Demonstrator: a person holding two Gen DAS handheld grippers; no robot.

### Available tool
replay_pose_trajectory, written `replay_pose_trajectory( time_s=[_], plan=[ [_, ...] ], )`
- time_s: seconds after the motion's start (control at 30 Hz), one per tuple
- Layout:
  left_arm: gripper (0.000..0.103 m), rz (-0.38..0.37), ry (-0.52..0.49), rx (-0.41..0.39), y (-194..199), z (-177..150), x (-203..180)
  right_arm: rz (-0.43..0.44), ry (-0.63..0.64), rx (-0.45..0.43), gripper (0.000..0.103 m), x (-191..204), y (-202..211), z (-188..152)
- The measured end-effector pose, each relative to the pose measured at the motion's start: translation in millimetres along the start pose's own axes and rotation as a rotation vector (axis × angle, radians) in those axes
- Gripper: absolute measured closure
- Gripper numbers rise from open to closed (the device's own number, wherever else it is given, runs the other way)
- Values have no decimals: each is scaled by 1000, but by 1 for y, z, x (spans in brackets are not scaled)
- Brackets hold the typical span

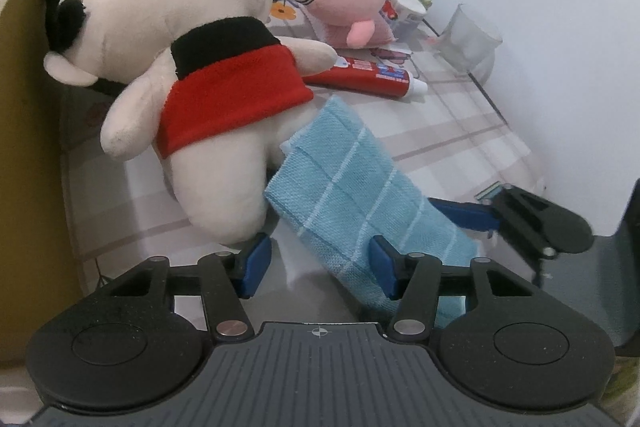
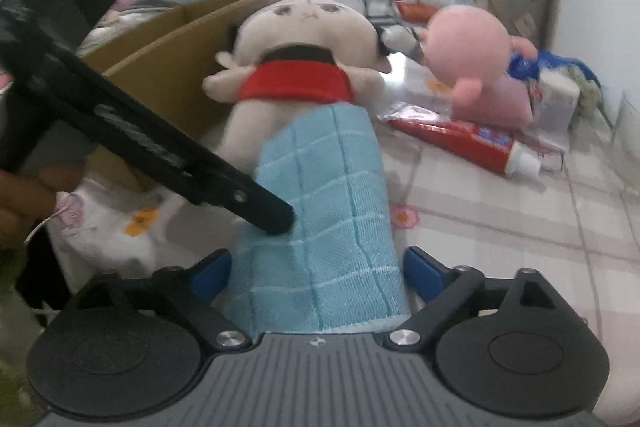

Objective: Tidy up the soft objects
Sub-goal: 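Hold the towel in the left gripper and open the right gripper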

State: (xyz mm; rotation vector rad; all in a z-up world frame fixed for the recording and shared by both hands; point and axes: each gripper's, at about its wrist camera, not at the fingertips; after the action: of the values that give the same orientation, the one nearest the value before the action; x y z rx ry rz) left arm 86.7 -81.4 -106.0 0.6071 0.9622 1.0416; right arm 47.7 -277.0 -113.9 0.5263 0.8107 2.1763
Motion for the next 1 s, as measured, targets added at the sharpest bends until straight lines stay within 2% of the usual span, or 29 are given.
replay_pose_trajectory(
  time_s=[0.1, 0.13, 0.2, 0.27, 0.33, 0.4, 0.47, 0.57, 0.63, 0.77, 0.83, 0.9, 1.0],
  plan=[
    [47, -33, 21, 3, 2, 0, 2, -18, 9, -15, 53, 5, 1, 0],
    [46, -50, 32, 4, 3, 0, 3, -12, -6, -21, 57, 5, 2, 0],
    [38, -77, 48, 7, 4, 1, 3, -7, -54, -39, 64, 1, 4, -1],
    [34, -99, 70, 16, 2, 4, 3, 4, -106, -66, 69, -2, 7, -2],
    [31, -130, 102, 25, 0, 6, 3, 15, -131, -98, 70, 0, 12, -4],
    [20, -164, 126, 35, -3, 8, 3, 25, -143, -118, 70, 5, 14, -7],
    [20, -179, 142, 40, -6, 11, 2, 35, -157, -132, 70, 9, 14, -9],
    [20, -160, 158, 59, -14, 13, 0, 60, -159, -158, 70, 17, 16, -10],
    [23, -158, 170, 57, -16, 14, 1, 65, -146, -173, 70, 23, 18, -11],
    [51, -129, 176, 51, -16, 14, 1, 51, -106, -200, 70, 33, 23, -10],
    [57, -112, 177, 50, -16, 15, 3, 43, -93, -206, 70, 33, 26, -9],
    [69, -117, 180, 54, -15, 15, 4, 35, -80, -202, 69, 33, 29, -8],
    [75, -100, 174, 58, -16, 15, 3, 18, -56, -189, 68, 31, 35, -8]
  ],
)
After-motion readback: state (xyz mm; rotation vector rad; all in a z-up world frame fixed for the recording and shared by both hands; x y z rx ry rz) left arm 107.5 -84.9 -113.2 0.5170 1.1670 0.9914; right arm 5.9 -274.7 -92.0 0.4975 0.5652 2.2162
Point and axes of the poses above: each gripper's, at about its wrist camera, not at the fingertips, and y roughly against the way its jaws point, x to its left, z to its top, and after that the axes turned 1 degree about -x, right-handed
